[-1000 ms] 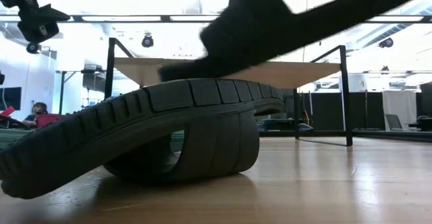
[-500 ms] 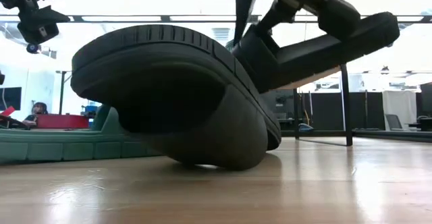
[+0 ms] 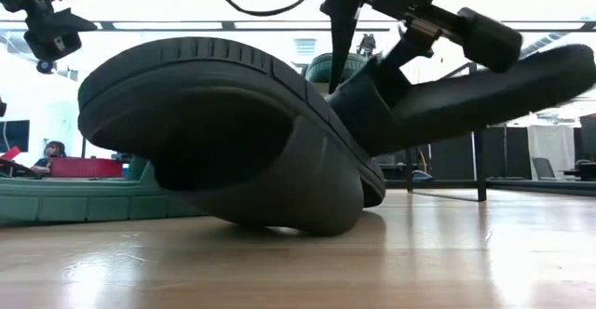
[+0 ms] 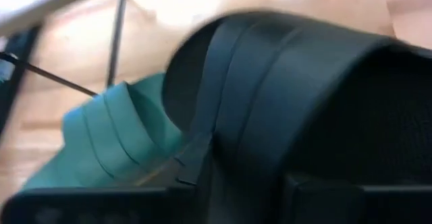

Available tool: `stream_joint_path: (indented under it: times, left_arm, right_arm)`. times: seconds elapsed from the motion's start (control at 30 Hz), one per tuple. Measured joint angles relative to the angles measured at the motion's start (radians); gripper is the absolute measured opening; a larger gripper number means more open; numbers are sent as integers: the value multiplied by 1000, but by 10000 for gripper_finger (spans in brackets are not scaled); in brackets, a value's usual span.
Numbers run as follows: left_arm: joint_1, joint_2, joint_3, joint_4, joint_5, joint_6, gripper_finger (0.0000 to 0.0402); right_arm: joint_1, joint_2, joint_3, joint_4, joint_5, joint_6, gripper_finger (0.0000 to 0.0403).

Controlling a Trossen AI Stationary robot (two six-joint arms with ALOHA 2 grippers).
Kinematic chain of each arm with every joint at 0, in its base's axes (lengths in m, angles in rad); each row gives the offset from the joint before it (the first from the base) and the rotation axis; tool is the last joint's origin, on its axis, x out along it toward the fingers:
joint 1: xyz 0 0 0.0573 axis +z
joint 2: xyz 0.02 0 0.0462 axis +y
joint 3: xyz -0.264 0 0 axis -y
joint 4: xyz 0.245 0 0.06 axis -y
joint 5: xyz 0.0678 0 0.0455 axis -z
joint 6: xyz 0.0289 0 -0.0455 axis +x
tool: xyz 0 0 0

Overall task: Pick and place slides into the shelf
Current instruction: Move the right black slipper to the center of the table, then put the blue slipper on the shelf

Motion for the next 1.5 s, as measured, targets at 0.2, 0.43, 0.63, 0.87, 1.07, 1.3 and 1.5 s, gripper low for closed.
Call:
stream_joint_path:
  times: [0.2,0.43,0.63,0.87,1.07,1.3,1.5]
  left_arm:
    - [0,0,0,0,0,-1,191]
    - [0,1,0,0,0,-1,191]
    - [0,2,0,0,0,-1,191]
    - [0,2,0,0,0,-3,191]
    - [0,2,0,0,0,-2,191]
    - [0,2,0,0,0,0,191]
    - [0,2,0,0,0,0,191]
  right_arm:
    - [7,0,19,-9,-96,-50,151]
    - [16,0,78,-15,-181,-177,181]
    - [29,0,151,-91,-256,-260,182]
    - [57,0,227,-230,-384,-269,180]
    - [117,0,248,-219,-441,-320,168]
    - [151,32,180,-220,-548,-333,132]
    - [151,66,145,-220,-608,-256,30]
